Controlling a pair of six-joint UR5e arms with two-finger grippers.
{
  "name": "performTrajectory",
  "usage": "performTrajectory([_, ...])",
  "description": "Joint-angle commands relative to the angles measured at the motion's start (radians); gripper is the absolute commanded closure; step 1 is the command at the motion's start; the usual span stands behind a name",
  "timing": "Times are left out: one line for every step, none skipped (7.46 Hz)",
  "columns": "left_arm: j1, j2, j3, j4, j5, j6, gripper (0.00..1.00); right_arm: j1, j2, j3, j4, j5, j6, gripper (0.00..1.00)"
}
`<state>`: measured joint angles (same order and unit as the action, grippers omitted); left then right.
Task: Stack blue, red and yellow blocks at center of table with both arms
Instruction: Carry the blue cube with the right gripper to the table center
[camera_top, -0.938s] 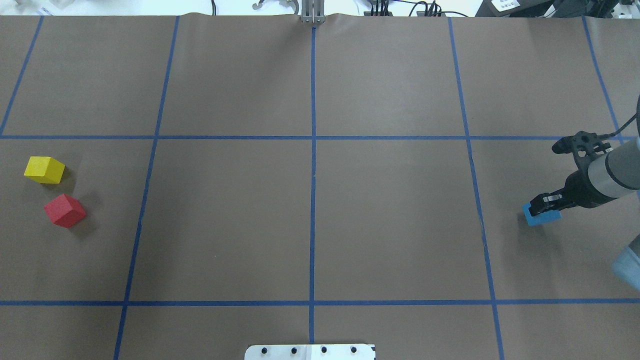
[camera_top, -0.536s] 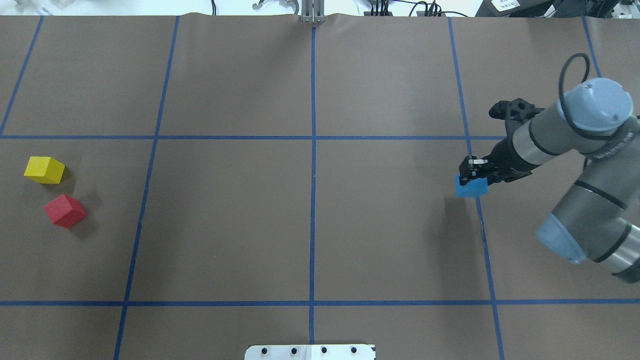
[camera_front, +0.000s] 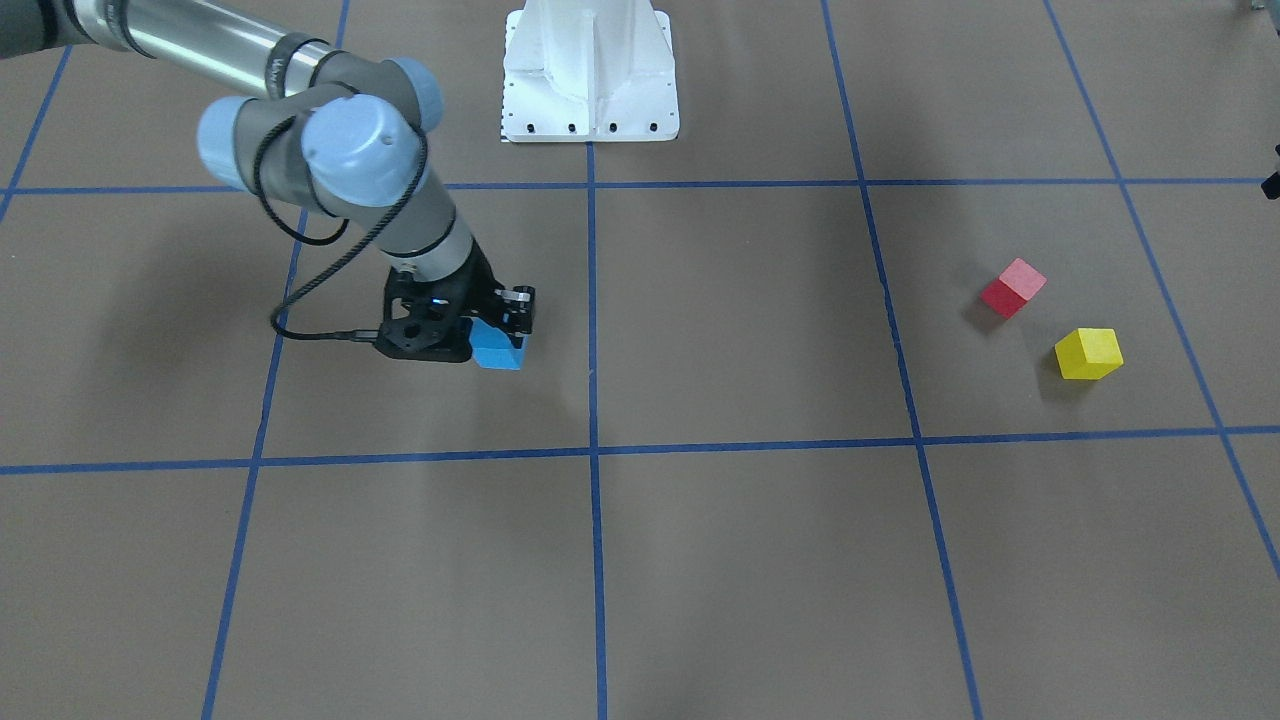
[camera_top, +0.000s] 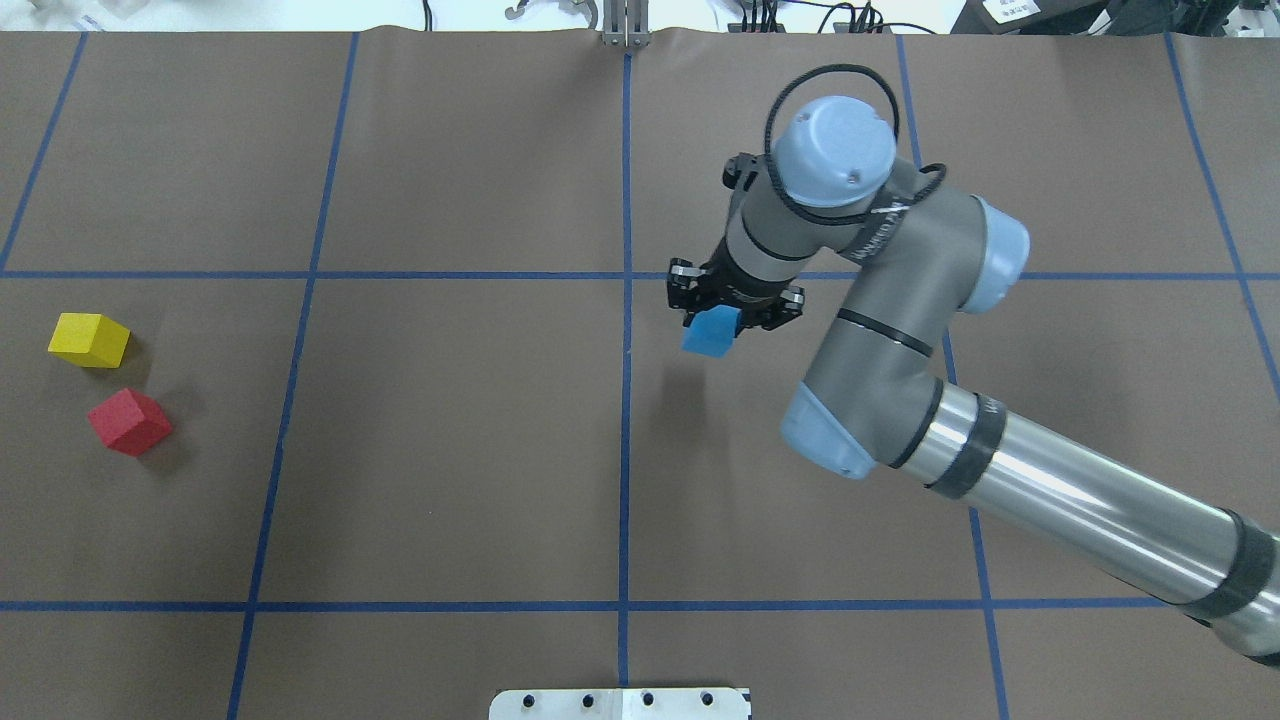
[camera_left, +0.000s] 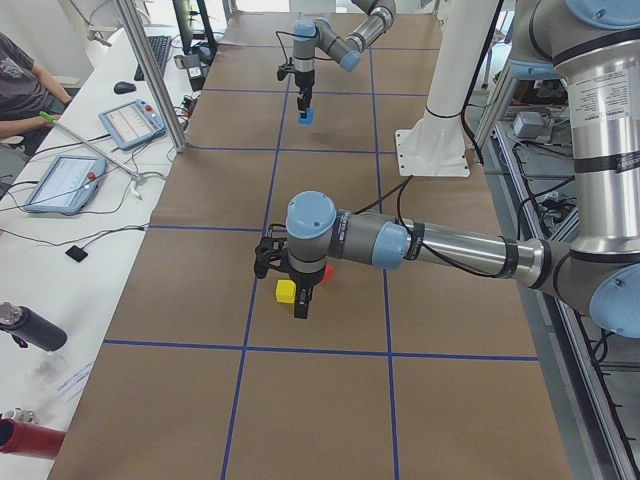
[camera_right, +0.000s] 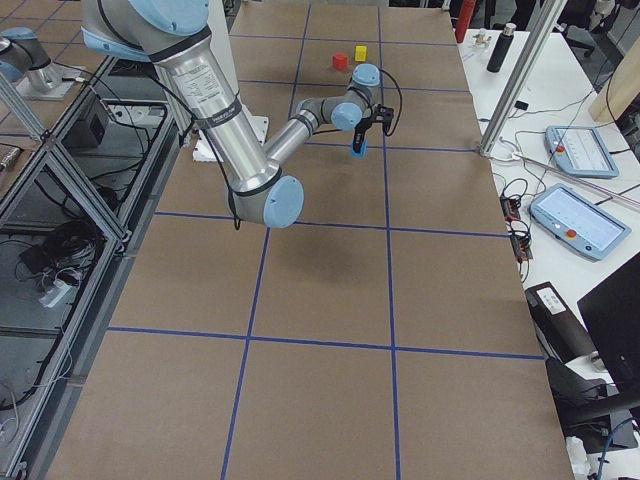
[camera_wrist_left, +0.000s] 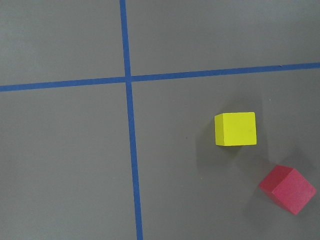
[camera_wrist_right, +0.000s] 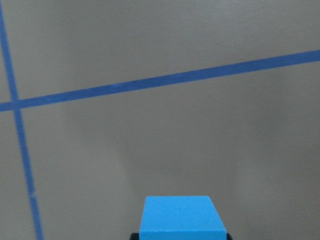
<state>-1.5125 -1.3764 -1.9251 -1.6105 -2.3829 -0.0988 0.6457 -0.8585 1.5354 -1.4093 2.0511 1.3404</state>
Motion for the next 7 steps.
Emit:
performTrajectory([0.000, -0.001, 0.001, 0.000, -0.001, 0.001, 0.00, -0.052, 0.130, -0.141, -0.002, -0.043, 0.011, 1.00])
performTrajectory([0.000, -0.001, 0.001, 0.000, 0.001, 0.001, 0.00, -0.064, 0.133, -0.144, -0.002, -0.072, 0.011, 1.00])
performTrajectory([0.002, -0.001, 0.000, 0.000, -0.001, -0.001, 0.00, -0.075, 0.133, -0.153, -0.003, -0.072, 0.014, 1.00])
performTrajectory([0.000, -0.001, 0.000, 0.000, -0.001, -0.001, 0.00, -0.086, 0.159, -0.193, -0.004, -0.075, 0.017, 1.00])
performTrajectory([0.000, -0.001, 0.001, 0.000, 0.001, 0.001, 0.00, -0.089, 0.167, -0.211, -0.002, -0.075, 0.016, 1.00])
performTrajectory([0.000, -0.001, 0.001, 0.000, -0.001, -0.001, 0.00, -0.089, 0.168, -0.213, -0.002, -0.075, 0.013, 1.00])
performTrajectory([0.000, -0.001, 0.001, 0.000, -0.001, -0.001, 0.00, -0.090, 0.176, -0.222, -0.002, -0.075, 0.010, 1.00])
